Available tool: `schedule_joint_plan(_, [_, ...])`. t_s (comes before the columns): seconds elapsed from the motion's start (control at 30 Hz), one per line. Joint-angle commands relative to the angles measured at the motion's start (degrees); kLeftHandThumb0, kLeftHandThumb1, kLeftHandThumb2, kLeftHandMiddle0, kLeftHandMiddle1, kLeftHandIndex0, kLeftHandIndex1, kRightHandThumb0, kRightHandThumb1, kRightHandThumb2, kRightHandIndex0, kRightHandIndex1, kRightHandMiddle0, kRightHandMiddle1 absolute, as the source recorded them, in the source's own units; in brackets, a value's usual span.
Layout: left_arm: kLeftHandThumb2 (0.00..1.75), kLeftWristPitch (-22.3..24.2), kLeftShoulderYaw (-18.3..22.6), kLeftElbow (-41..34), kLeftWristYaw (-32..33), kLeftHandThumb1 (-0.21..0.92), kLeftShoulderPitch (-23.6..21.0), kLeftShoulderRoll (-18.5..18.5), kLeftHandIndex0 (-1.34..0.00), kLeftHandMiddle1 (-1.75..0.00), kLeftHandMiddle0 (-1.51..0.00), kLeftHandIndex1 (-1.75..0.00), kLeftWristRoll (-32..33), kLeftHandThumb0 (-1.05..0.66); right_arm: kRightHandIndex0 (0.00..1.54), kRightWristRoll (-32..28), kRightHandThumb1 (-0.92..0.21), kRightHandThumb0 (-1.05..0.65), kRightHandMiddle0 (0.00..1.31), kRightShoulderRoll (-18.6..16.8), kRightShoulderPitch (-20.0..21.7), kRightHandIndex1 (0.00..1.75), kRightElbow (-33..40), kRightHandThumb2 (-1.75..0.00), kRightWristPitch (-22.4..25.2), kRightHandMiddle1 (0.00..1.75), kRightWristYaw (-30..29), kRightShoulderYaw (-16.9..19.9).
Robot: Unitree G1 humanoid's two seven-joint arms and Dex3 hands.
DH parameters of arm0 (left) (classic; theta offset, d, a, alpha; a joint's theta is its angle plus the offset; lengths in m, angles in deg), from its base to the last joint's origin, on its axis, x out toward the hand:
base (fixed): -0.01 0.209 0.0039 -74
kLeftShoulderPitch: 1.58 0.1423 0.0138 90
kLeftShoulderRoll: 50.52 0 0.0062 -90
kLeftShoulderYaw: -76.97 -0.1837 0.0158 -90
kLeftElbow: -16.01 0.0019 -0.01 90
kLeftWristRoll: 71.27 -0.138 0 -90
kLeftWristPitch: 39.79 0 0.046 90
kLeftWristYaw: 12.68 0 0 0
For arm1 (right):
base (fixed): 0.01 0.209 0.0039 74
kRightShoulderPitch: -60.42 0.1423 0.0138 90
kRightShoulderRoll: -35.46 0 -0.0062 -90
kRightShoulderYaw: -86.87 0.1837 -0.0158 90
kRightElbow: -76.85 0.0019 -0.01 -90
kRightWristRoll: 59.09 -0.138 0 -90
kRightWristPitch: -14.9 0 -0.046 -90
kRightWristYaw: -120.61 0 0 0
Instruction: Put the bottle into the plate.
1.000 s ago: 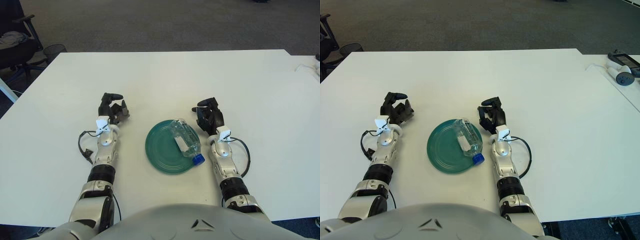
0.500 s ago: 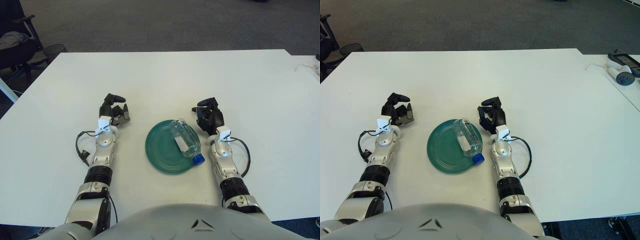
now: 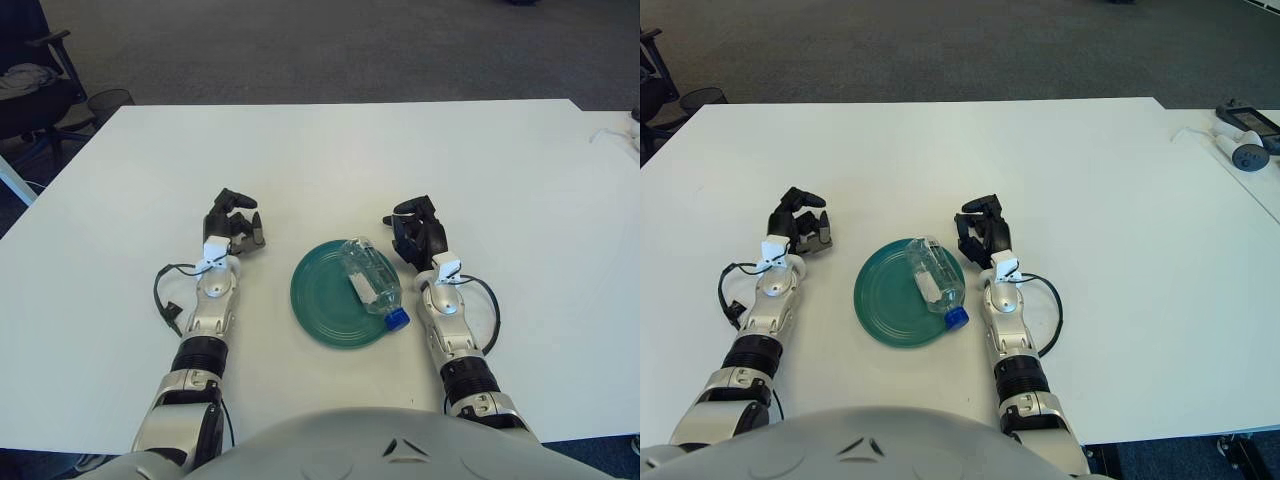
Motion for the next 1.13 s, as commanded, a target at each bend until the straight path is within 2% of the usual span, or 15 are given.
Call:
schedule_joint_plan(0.0, [1.37, 0.05, -1.82, 2.70, -0.86, 0.27, 2.42, -1.60, -0.65, -1.75, -1.19, -1.75, -1.31, -0.48, 0.39, 0.06, -0.91, -0.35, 0.20, -0.01, -7.39, 1.10, -5.25, -0.52, 9.49, 1.75, 0.15, -0.24])
schedule_joint_plan(0.23, [1.38, -2.04, -1.68, 3.30, -1.15, 0.27, 2.63, -2.46, -0.65, -1.75, -1.19, -1.75, -0.50, -0.48, 0.39, -0.08, -0.91, -0.35, 0.20, -0.04, -7.48, 1.10, -5.17, -0.52, 9.46, 1.75, -0.14, -0.02])
schedule_joint_plan(0.4, [1.39, -4.09, -2.33, 3.00, 0.84, 0.26, 3.17, -2.82, -0.65, -1.75, -1.20, -1.75, -2.42, -0.49, 0.39, -0.09, -0.91, -0.35, 0.20, -0.38, -7.48, 1.12, -5.89, -0.53, 7.79, 1.75, -1.13, 0.31])
schedule_joint_plan(0.6, [1.40, -4.26, -2.68, 2.72, 2.34, 0.24, 3.47, -3.06, -0.67, -1.75, -1.21, -1.75, -3.48, -0.49, 0.37, -0.13, -0.82, -0.36, 0.25, -1.94, -7.78, 1.24, -7.97, -0.66, 0.91, 1.75, -5.54, 1.57])
schedule_joint_plan(0.63, [1.41, -4.49, -2.62, 2.78, 2.17, 0.24, 3.51, -3.17, -0.67, -1.75, -1.22, -1.75, -3.20, -0.49, 0.37, -0.48, -0.80, -0.23, 0.27, -2.42, -7.75, 1.30, -8.71, -0.66, -1.15, 1.75, -6.39, 2.06])
schedule_joint_plan(0.73, [1.41, -5.08, -2.51, 2.93, 1.77, 0.24, 3.60, -3.36, -0.67, -1.75, -1.22, -1.75, -2.61, -0.49, 0.39, -1.34, -0.72, -0.08, 0.30, -3.10, -7.58, 1.41, -10.39, -0.74, -5.25, 1.75, -7.62, 2.73])
schedule_joint_plan(0.9, [1.40, -5.65, -2.62, 2.67, 1.81, 0.25, 3.98, -3.58, -0.66, -1.75, -1.21, -1.75, -2.66, -0.49, 0.42, -2.74, -0.64, -0.02, 0.33, -3.42, -7.39, 1.47, -11.92, -0.83, -8.78, 1.75, -7.85, 3.10])
schedule_joint_plan(1.1, [1.39, -5.14, -3.21, 1.73, 3.03, 0.25, 4.50, -3.54, -0.66, -1.75, -1.20, -1.75, -4.25, -0.49, 0.43, -2.98, -0.62, -0.01, 0.34, -3.54, -7.21, 1.48, -12.55, -0.87, -9.77, 1.75, -8.63, 3.31])
